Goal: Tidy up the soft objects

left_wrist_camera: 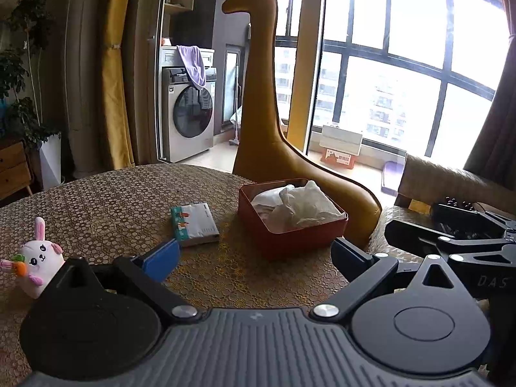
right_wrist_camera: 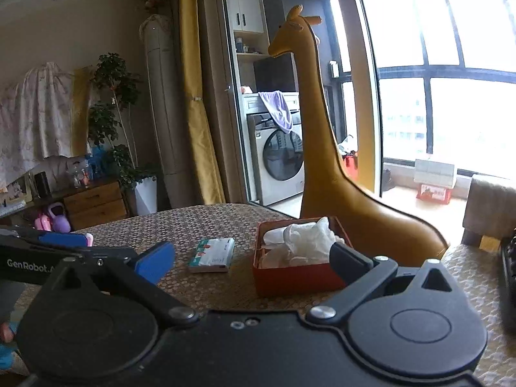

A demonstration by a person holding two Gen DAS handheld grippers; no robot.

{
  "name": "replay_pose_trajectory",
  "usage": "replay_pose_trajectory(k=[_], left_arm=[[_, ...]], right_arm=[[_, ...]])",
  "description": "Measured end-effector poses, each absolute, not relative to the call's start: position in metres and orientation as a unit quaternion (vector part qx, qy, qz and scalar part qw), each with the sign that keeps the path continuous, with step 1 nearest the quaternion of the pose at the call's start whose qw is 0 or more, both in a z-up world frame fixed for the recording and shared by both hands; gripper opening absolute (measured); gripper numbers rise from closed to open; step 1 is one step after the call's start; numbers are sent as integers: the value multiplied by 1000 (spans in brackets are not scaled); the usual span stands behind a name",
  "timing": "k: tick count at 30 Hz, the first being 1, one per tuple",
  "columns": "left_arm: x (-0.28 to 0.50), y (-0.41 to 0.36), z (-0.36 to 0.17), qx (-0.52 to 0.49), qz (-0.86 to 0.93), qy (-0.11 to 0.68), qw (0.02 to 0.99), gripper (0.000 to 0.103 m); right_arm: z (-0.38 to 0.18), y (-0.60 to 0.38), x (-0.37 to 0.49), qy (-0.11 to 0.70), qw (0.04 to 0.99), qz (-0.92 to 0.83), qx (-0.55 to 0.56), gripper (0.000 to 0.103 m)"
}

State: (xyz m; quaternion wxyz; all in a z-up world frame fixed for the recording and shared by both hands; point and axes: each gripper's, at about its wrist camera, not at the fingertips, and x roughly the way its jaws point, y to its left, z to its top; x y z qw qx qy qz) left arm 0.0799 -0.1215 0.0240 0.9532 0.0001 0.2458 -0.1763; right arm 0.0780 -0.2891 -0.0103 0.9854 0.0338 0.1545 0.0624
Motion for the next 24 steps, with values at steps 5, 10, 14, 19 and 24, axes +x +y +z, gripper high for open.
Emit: replay_pose_trajectory(k=[5,10,14,19,24], left_arm=[[79,-120,24,0,-173,244,954,101],[76,-119,25,6,-168,233,958,101],[73,-118,24,7,-171,229,958,101],[69,-118,24,8,-172,221,960,101],[69,-116,24,7,-168,219,961,101]], right_arm=[[-12,-289,79,161,984,62,36,103],[-12,-286,79,162,984,64,37,103],[-11,-287,78,161,984,59,40,103],[-12,-287,77,162,985,49,38,103],[-12,-283,76,162,985,51,37,103]])
